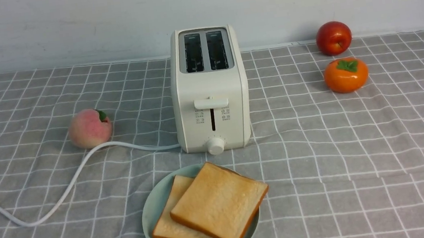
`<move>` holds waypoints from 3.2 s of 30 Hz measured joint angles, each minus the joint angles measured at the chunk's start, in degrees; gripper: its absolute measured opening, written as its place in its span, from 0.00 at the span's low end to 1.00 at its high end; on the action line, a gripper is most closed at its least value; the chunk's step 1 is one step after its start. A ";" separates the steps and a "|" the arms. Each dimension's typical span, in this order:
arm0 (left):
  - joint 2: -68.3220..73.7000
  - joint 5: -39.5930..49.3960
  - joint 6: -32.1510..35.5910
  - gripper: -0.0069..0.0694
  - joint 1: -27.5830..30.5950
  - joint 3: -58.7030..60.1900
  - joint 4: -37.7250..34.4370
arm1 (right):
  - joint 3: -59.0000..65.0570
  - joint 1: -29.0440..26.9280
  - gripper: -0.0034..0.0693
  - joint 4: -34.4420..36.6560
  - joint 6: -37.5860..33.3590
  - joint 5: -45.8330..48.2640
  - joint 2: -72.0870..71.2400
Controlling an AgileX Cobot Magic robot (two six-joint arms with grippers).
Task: Take toasted bread from bread machine on grey coffee table place on plate.
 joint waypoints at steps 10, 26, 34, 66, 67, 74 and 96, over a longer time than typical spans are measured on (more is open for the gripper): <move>0.00 0.00 0.00 0.12 0.00 0.00 0.00 | 0.00 0.00 0.15 0.00 0.00 0.00 0.00; 0.00 0.00 0.00 0.14 0.00 0.00 -0.36 | 2.12 0.00 0.18 19.36 -11.11 -5.80 0.00; 0.00 0.04 0.00 0.14 0.04 0.00 -0.36 | 8.49 -5.20 0.19 22.21 -13.08 -6.20 -1.90; 0.00 0.21 0.00 0.16 0.11 0.00 -0.36 | 18.93 -19.88 0.23 22.19 -13.95 0.76 -1.97; 0.00 0.21 0.00 0.16 0.11 0.00 -0.36 | 18.93 -19.88 0.23 22.19 -13.95 0.76 -1.97; 0.00 0.21 0.00 0.17 0.11 0.00 -0.36 | 18.93 -19.88 0.23 22.19 -13.95 0.76 -1.97; 0.00 0.21 0.00 0.18 0.11 0.00 -0.36 | 18.93 -19.88 0.25 22.34 -14.16 0.76 -1.97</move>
